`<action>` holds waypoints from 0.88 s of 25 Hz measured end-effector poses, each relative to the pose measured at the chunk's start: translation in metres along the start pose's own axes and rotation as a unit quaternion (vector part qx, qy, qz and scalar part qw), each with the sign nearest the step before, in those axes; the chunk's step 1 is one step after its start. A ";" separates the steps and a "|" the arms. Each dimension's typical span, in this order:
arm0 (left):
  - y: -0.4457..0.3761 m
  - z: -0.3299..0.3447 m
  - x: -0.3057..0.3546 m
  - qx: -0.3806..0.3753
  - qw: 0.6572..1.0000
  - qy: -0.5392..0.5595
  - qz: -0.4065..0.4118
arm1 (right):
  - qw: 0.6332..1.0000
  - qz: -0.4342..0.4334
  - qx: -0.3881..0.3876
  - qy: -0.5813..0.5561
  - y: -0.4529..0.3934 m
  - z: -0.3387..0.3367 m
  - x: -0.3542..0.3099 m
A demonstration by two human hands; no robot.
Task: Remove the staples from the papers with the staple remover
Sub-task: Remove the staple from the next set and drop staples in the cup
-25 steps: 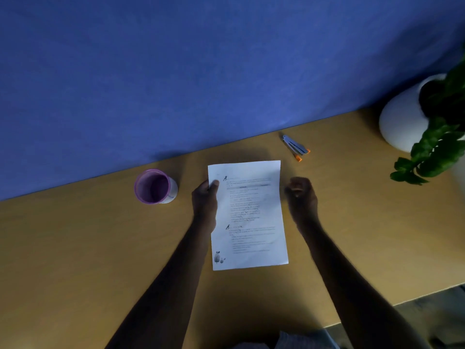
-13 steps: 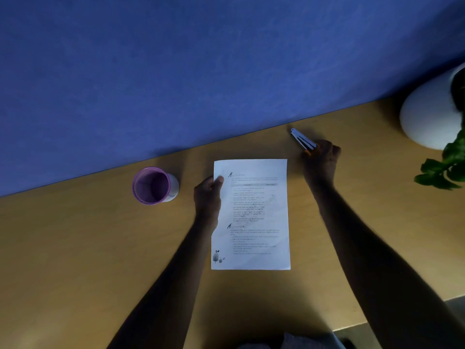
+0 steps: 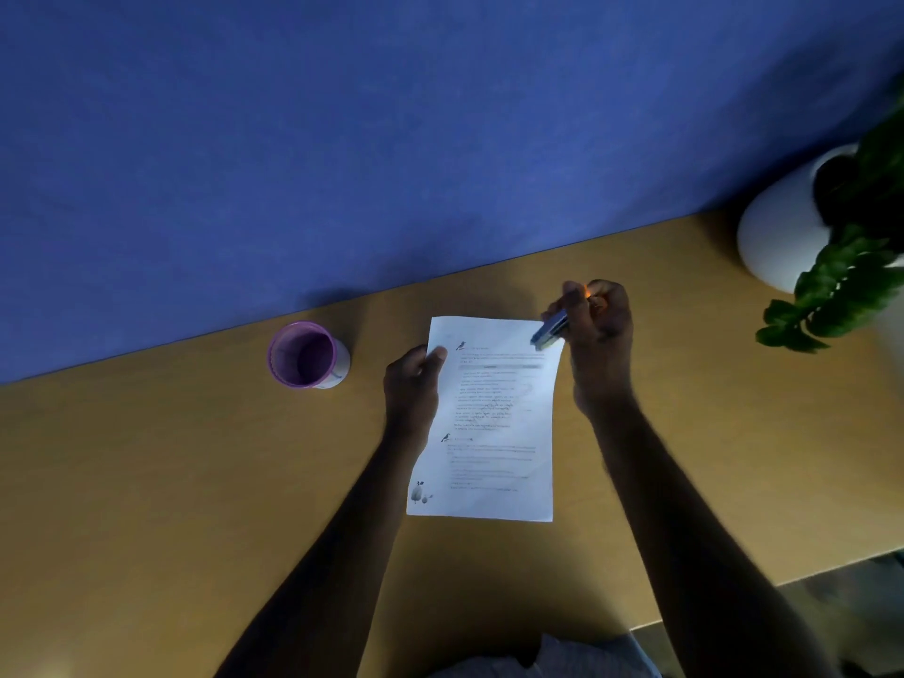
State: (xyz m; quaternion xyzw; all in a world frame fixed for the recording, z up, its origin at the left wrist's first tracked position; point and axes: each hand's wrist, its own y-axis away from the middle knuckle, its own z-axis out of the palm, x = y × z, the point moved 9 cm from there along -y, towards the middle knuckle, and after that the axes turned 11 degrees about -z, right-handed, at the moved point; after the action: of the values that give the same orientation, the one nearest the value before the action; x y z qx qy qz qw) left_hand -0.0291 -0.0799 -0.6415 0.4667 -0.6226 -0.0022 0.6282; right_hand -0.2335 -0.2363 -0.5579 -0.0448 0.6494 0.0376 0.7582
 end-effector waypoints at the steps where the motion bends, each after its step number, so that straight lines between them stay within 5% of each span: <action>1: 0.005 -0.001 0.003 0.000 1.000 -0.003 0.011 | 1.000 0.016 0.001 -0.015 0.006 0.006 -0.006; 4: 0.021 -0.005 0.011 -0.001 0.999 -0.011 0.044 | 0.996 0.065 -0.049 0.018 0.024 0.029 -0.015; 6: 0.030 -0.007 0.015 -0.007 0.998 -0.016 0.057 | 0.981 0.053 -0.123 0.141 0.028 0.041 -0.024; 8: 0.041 -0.010 0.023 0.000 0.997 -0.030 0.070 | 0.942 0.003 -0.196 0.274 0.033 0.051 -0.035; 12: 0.052 -0.017 0.032 0.013 0.994 -0.051 0.100 | 0.900 -0.111 -0.287 0.309 0.045 0.069 -0.057; 15: 0.058 -0.019 0.038 0.018 0.991 -0.073 0.111 | 0.835 -0.162 -0.357 0.386 0.052 0.080 -0.059; 22: 0.068 -0.021 0.053 0.039 0.978 -0.126 0.163 | 0.804 -0.171 -0.373 0.430 0.052 0.089 -0.061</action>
State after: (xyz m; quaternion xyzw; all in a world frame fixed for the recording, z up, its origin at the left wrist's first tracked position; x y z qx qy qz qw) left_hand -0.0402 -0.0608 -0.5556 0.3793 -0.7642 0.0656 0.5175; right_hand -0.1618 -0.1747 -0.4848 -0.4462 0.8266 0.1238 0.3199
